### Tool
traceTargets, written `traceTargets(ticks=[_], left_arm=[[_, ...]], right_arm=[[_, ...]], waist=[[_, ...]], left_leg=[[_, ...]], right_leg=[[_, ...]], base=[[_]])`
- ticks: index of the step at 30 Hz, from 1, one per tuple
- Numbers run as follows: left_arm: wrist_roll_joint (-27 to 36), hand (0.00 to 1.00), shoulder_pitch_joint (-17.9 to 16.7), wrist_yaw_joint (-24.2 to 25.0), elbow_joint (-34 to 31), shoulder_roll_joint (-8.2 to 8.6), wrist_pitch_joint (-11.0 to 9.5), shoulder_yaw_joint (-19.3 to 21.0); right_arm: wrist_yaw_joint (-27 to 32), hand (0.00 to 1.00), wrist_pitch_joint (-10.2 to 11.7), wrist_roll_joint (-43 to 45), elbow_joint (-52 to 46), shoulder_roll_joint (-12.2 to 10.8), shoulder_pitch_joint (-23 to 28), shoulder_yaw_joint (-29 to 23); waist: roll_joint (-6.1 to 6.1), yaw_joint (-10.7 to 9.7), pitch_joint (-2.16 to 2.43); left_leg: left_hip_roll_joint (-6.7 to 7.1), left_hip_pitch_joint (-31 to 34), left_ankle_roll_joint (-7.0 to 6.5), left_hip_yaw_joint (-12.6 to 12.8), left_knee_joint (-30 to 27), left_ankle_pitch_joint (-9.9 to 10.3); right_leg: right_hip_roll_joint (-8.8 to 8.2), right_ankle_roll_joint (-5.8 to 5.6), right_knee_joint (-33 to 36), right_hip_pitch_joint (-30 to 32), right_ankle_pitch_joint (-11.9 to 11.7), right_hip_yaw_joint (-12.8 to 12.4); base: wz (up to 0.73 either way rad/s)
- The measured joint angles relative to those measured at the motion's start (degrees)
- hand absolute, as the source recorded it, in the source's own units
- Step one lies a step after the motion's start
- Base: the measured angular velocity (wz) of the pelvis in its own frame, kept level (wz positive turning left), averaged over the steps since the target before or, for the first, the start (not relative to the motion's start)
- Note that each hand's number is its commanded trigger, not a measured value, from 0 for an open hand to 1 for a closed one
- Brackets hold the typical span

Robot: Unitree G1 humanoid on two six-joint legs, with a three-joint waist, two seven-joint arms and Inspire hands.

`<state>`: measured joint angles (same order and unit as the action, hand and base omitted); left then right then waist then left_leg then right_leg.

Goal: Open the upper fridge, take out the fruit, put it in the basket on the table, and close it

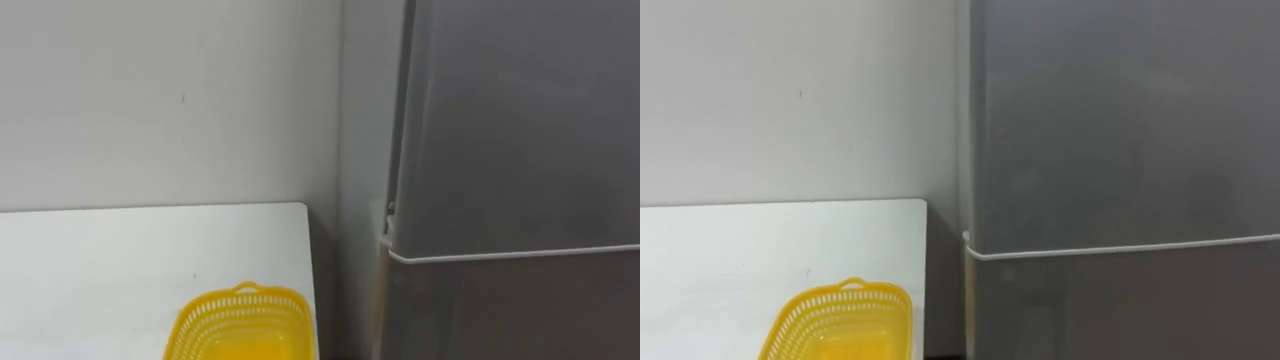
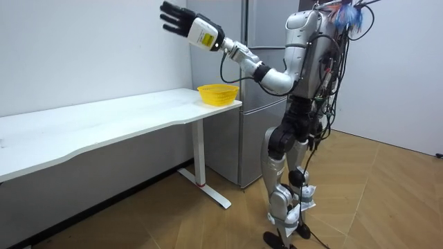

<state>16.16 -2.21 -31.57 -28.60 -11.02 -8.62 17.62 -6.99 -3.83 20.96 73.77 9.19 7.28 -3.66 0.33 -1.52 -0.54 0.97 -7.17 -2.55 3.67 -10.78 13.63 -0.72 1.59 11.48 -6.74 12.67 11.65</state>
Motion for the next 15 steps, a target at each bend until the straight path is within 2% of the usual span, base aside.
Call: traceTargets(ticks=[2,4,8,12,15], left_arm=[[-1.4,0.00,1.0,3.7,0.0,-0.09,0.9,-1.8],[-1.8,0.00,2.2,6.6,-0.2,-0.20,2.0,-3.6],[-2.6,0.00,5.1,13.2,-3.3,-1.27,3.4,-8.4],[-3.3,0.00,9.1,19.4,-4.9,-2.86,3.4,-11.6],[-3.3,0.00,11.0,22.6,-5.0,-3.27,3.4,-13.5]], right_arm=[[-0.2,0.00,0.0,0.0,0.1,0.0,0.2,0.0],[-0.4,0.00,0.0,0.2,0.2,0.0,0.2,0.0],[-0.7,0.00,0.1,0.1,0.5,0.4,0.2,0.0],[-0.6,0.00,0.2,0.3,2.7,0.6,-0.1,0.2],[-0.2,0.00,0.2,1.4,3.3,0.7,-0.5,0.2]], waist=[[0.18,-1.0,-0.04],[0.47,-1.5,0.10],[1.90,-2.2,0.36],[2.77,-3.1,0.43],[3.27,-3.6,0.15]], left_leg=[[0.01,0.1,0.00,0.1,0.0,0.0],[-0.01,0.2,0.00,0.4,0.0,0.0],[-0.11,1.6,-0.03,0.9,-0.1,0.0],[-0.20,1.3,-0.01,1.1,-0.2,0.0],[-0.25,0.4,0.03,1.2,0.1,-0.1]], right_leg=[[0.00,-0.01,0.0,0.1,0.0,-0.1],[0.01,-0.01,0.1,0.8,0.0,-0.4],[-0.04,0.02,0.1,2.0,-0.4,-0.6],[0.06,0.04,0.2,2.0,-0.5,-0.9],[0.20,0.06,0.2,1.7,-0.5,-1.4]], base=[[0.00],[-0.08],[-0.08],[-0.03],[-0.08]])
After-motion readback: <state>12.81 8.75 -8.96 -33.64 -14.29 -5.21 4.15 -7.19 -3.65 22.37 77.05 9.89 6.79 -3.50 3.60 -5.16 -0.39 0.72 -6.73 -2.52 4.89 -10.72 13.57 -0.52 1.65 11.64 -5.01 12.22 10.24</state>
